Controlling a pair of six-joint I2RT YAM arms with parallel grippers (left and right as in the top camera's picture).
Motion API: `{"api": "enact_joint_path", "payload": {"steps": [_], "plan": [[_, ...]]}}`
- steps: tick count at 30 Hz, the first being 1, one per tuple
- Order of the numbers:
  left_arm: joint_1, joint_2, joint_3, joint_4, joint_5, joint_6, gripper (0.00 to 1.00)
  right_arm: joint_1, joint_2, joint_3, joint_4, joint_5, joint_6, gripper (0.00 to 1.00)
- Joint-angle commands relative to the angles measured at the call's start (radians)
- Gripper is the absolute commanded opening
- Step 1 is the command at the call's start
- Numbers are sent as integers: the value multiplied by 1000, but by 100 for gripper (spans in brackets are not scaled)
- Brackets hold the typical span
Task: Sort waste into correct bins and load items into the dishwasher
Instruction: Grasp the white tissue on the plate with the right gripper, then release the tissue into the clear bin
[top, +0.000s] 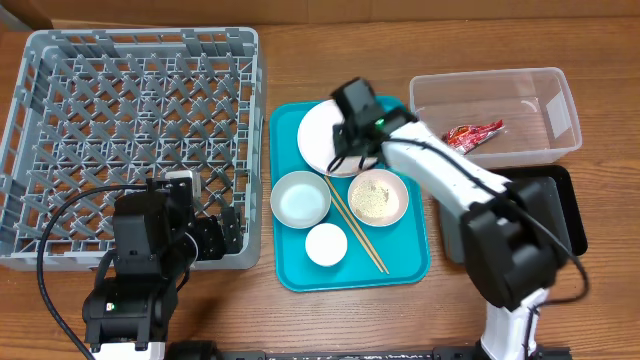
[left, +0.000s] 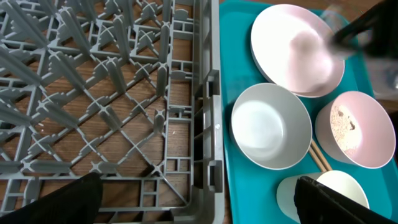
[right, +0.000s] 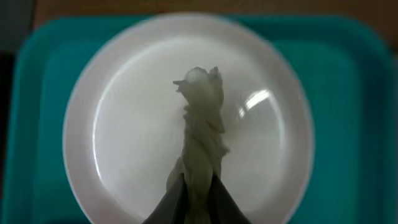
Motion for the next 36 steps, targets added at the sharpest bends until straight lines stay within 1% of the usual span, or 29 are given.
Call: {"api": "enact_joint_path", "payload": {"steps": [1, 4, 6, 11, 12, 13, 15, 16, 17, 21, 23, 26, 28, 33, 36], "plan": [[-6, -1, 25, 6, 12, -10, 100, -80, -166, 74, -13, 99, 5, 10], [-6, -1, 25, 6, 12, -10, 100, -151, -207, 74, -42, 107, 5, 15], [-6, 0, 25, 12, 12, -10, 100, -228, -212, 73, -95, 104, 6, 15], [-6, -1, 25, 21, 12, -10, 100, -334, -206, 47, -178, 69, 6, 15], [-6, -1, 25, 20, 12, -10, 100, -347, -206, 41, -186, 60, 6, 17], [-6, -1, 25, 20, 12, -10, 100, -360, -206, 37, -201, 51, 6, 24], [-6, -1, 25, 20, 12, -10, 100, -377, -206, 37, -229, 50, 6, 55], [-6, -1, 25, 20, 12, -10, 100, -381, -206, 37, -237, 50, 6, 64], [-6, -1, 25, 20, 12, -10, 100, -384, -207, 37, -241, 49, 6, 76], [-6, -1, 25, 20, 12, -10, 100, -385, -211, 38, -290, 33, -10, 80], [-6, -1, 25, 20, 12, -10, 100, -382, -242, 41, -358, -59, -13, 80], [-6, 0, 25, 21, 12, -10, 100, -362, -289, 41, -390, -208, -95, 80], [-6, -1, 25, 21, 11, -10, 100, -334, -317, 41, -403, -267, -129, 80], [-6, -1, 25, 20, 11, -10, 100, -217, -336, 37, -472, -273, -134, 80], [-6, 0, 25, 20, 11, -10, 100, -137, -321, 21, -486, -272, -130, 75]]}}
